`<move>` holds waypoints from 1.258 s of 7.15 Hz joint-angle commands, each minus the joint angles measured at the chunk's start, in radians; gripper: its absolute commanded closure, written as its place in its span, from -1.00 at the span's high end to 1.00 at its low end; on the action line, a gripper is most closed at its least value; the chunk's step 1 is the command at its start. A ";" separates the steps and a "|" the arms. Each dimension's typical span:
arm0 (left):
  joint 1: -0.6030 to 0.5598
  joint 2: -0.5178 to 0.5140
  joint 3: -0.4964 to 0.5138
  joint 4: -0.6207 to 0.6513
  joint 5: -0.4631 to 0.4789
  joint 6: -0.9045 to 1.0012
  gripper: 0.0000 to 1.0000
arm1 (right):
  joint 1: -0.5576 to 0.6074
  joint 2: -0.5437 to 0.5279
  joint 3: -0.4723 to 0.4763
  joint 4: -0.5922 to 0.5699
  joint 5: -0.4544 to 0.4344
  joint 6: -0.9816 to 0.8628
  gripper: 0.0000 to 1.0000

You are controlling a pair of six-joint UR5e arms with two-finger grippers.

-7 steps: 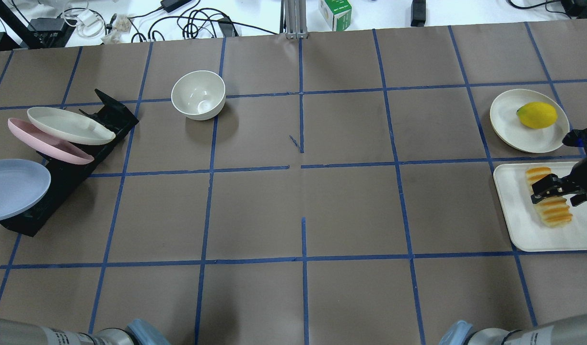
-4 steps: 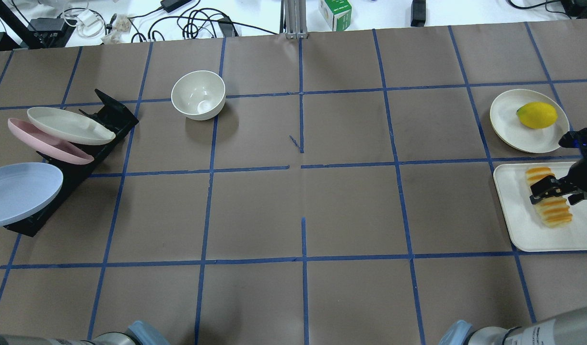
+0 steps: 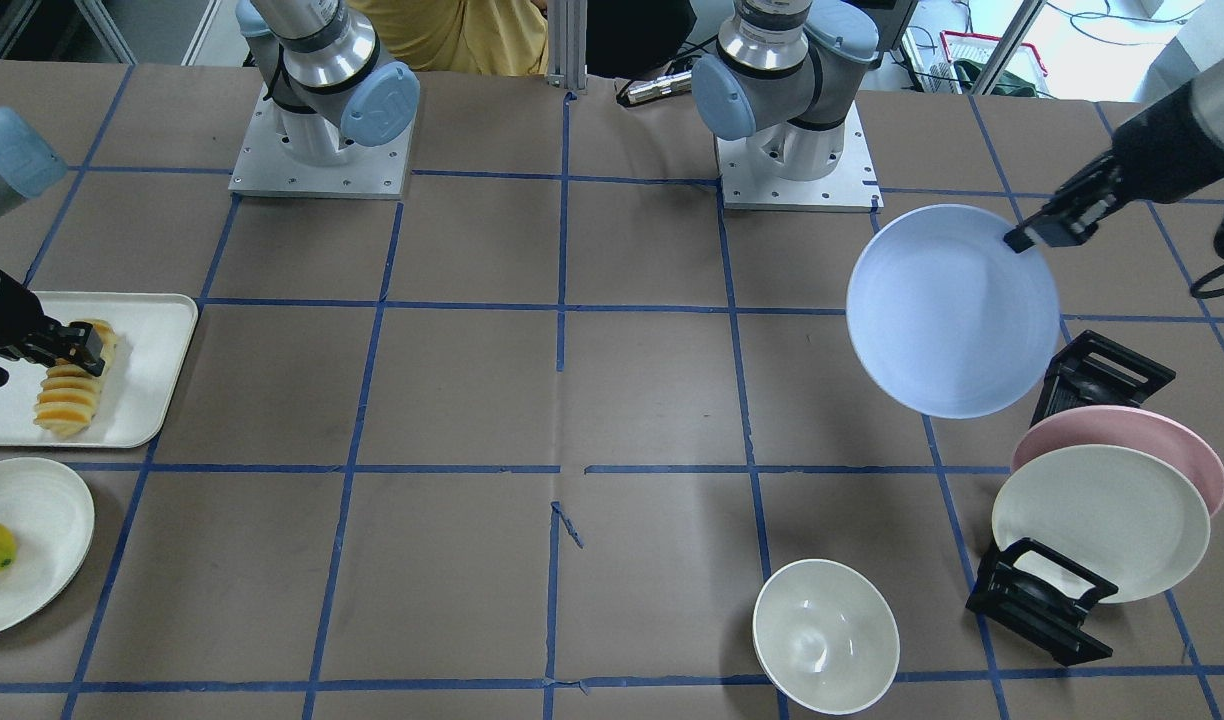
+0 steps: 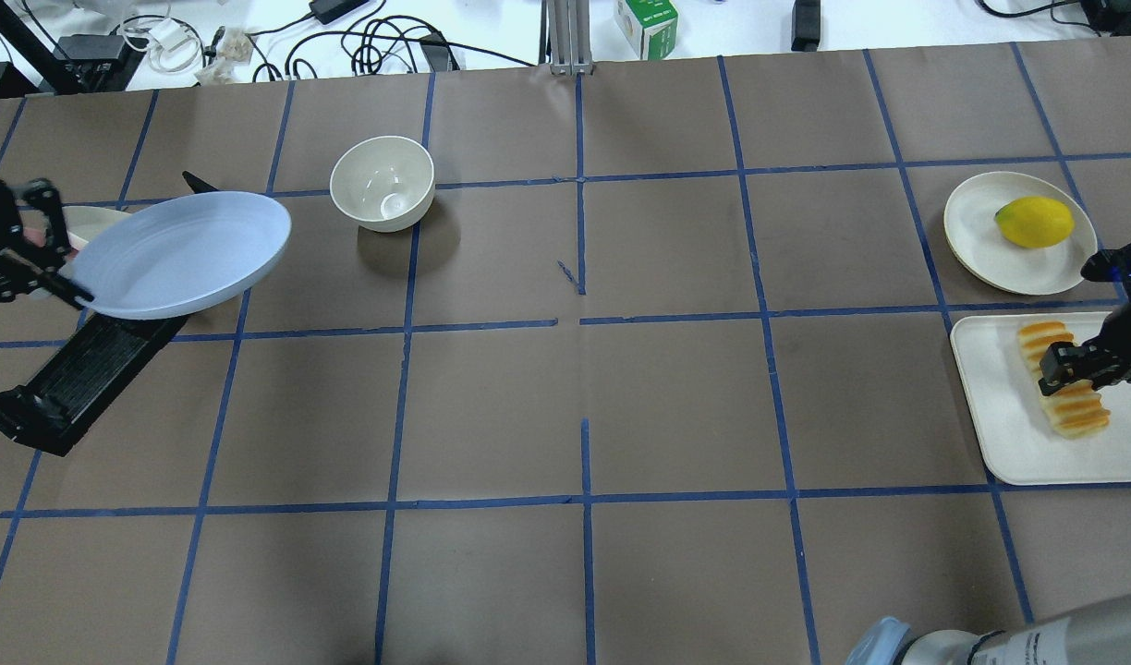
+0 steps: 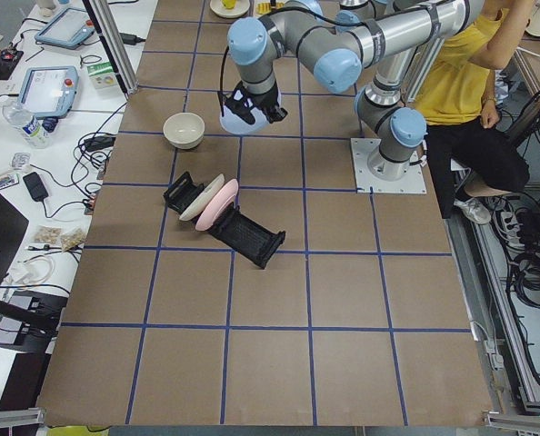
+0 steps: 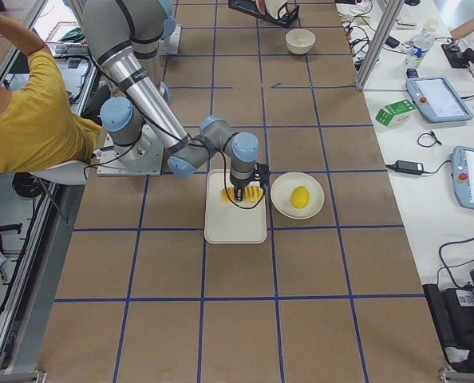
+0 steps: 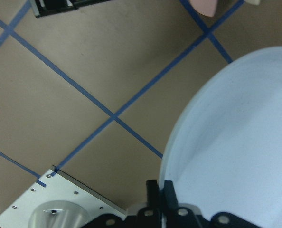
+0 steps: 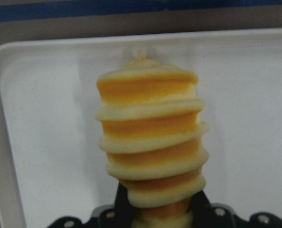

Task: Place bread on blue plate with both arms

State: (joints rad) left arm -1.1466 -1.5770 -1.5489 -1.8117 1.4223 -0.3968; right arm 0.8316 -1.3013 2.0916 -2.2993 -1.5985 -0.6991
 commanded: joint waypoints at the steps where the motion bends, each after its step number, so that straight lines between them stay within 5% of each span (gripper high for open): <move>1: -0.315 -0.043 -0.055 0.296 -0.029 -0.327 -1.00 | 0.004 -0.013 -0.007 0.014 -0.041 -0.002 -1.00; 3: -0.473 -0.118 -0.205 0.629 -0.028 -0.445 -1.00 | 0.045 -0.141 -0.059 0.145 -0.029 -0.003 -1.00; 5: -0.579 -0.171 -0.328 0.812 -0.025 -0.632 -1.00 | 0.139 -0.200 -0.172 0.370 -0.026 0.009 -1.00; 7: -0.625 -0.216 -0.419 0.901 -0.031 -0.655 -1.00 | 0.211 -0.213 -0.295 0.463 -0.023 0.016 -1.00; 9: -0.636 -0.262 -0.424 0.959 -0.068 -0.714 -1.00 | 0.236 -0.210 -0.328 0.501 0.084 0.065 -1.00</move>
State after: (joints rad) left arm -1.7735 -1.8123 -1.9623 -0.8911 1.3707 -1.0860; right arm 1.0500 -1.5143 1.7861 -1.8226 -1.5803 -0.6614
